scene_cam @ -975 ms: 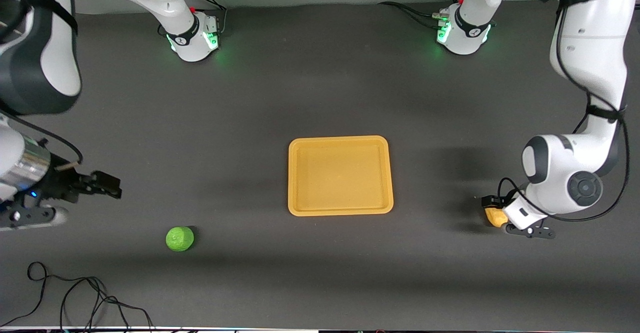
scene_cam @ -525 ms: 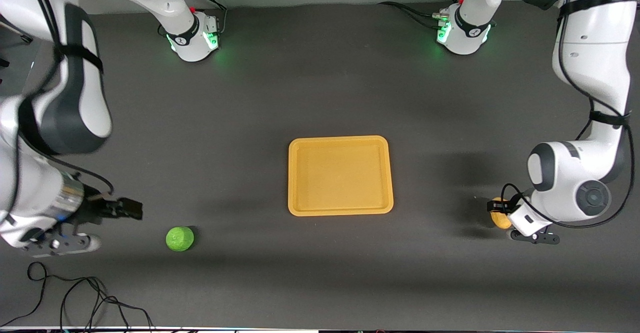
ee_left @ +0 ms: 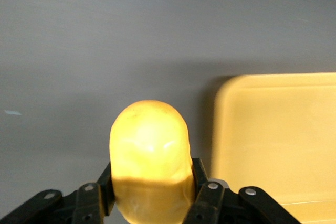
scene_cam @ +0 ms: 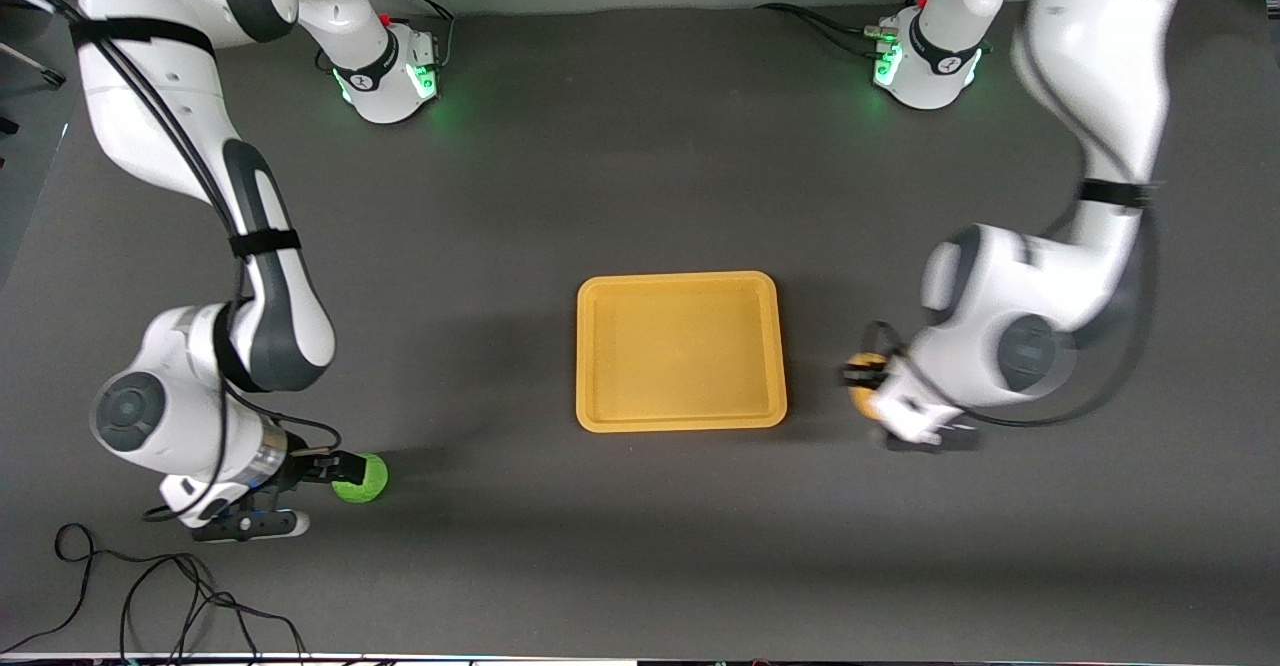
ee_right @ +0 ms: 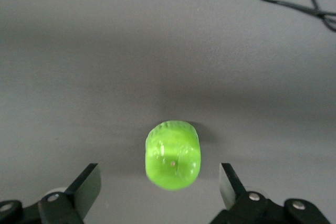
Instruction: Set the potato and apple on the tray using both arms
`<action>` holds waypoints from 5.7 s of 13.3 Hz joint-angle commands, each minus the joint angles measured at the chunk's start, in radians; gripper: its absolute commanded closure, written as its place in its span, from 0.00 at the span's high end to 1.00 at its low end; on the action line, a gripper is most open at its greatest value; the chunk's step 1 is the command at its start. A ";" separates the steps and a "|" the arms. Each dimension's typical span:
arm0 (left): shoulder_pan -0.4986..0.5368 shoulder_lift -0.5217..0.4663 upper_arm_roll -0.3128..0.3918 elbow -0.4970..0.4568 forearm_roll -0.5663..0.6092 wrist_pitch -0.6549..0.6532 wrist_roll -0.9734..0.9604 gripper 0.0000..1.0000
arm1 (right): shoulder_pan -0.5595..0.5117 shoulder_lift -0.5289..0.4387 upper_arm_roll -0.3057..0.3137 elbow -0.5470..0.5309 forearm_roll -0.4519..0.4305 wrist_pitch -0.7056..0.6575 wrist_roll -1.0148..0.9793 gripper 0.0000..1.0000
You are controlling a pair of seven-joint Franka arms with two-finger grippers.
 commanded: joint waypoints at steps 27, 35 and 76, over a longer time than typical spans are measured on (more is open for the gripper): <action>0.312 -0.307 0.028 -0.068 0.132 -0.158 0.425 1.00 | 0.045 -0.555 -0.028 -0.182 0.037 -0.499 -0.035 0.42; 0.362 -0.474 0.028 -0.206 0.135 -0.115 0.497 1.00 | 0.482 -0.298 -0.026 0.101 -0.013 -0.447 0.629 0.39; 0.366 -0.445 0.027 -0.058 0.144 -0.253 0.493 1.00 | 0.062 -0.714 0.113 -0.202 -0.095 -0.588 0.249 1.00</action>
